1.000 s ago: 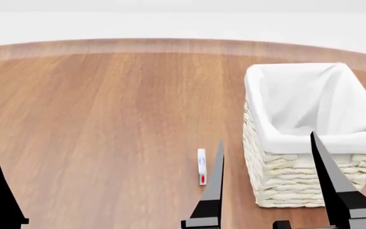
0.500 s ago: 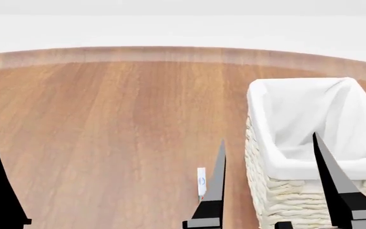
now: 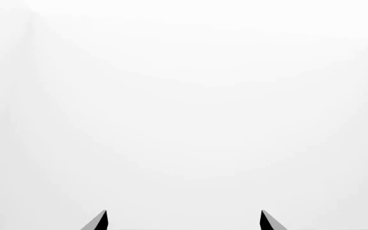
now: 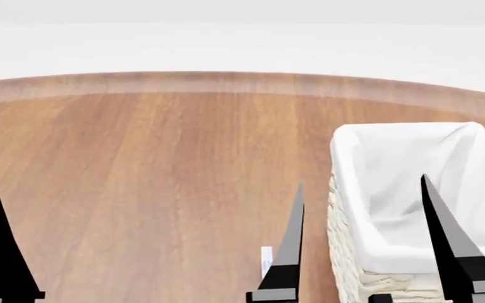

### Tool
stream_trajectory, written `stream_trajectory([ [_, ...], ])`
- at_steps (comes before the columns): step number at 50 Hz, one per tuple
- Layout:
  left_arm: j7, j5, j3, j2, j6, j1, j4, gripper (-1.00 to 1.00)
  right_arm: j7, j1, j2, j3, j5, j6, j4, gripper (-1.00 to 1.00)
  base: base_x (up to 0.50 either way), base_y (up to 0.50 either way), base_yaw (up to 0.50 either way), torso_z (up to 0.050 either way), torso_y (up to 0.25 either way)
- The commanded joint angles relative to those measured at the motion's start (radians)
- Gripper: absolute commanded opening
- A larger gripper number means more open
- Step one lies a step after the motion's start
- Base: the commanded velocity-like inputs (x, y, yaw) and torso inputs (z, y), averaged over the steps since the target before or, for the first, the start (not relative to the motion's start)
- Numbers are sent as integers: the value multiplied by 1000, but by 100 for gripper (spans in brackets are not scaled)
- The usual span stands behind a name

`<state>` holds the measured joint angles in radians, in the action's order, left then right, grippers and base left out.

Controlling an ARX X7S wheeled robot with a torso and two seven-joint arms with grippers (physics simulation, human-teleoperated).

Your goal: Pick up the alphabet soup and the cream cheese box, and put them in the basket.

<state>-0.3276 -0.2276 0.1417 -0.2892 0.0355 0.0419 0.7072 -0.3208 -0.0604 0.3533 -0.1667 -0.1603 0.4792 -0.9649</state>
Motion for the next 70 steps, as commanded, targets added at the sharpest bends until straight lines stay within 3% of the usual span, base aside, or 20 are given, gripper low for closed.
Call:
stream_trajectory([
  [1, -5, 8, 8, -5, -2, 1, 1, 100, -11, 8, 2, -2, 2, -31, 8, 100, 0, 0, 0, 0, 0],
  [10, -16, 9, 6, -8, 6, -5, 0, 100, -13, 21, 10, -17, 15, -55, 25, 100, 0, 0, 0, 0, -16],
  [70, -39, 1, 18, -28, -12, -3, -10, 100, -44, -7, 33, -31, -19, -25, 15, 100, 0, 0, 0, 0, -198],
])
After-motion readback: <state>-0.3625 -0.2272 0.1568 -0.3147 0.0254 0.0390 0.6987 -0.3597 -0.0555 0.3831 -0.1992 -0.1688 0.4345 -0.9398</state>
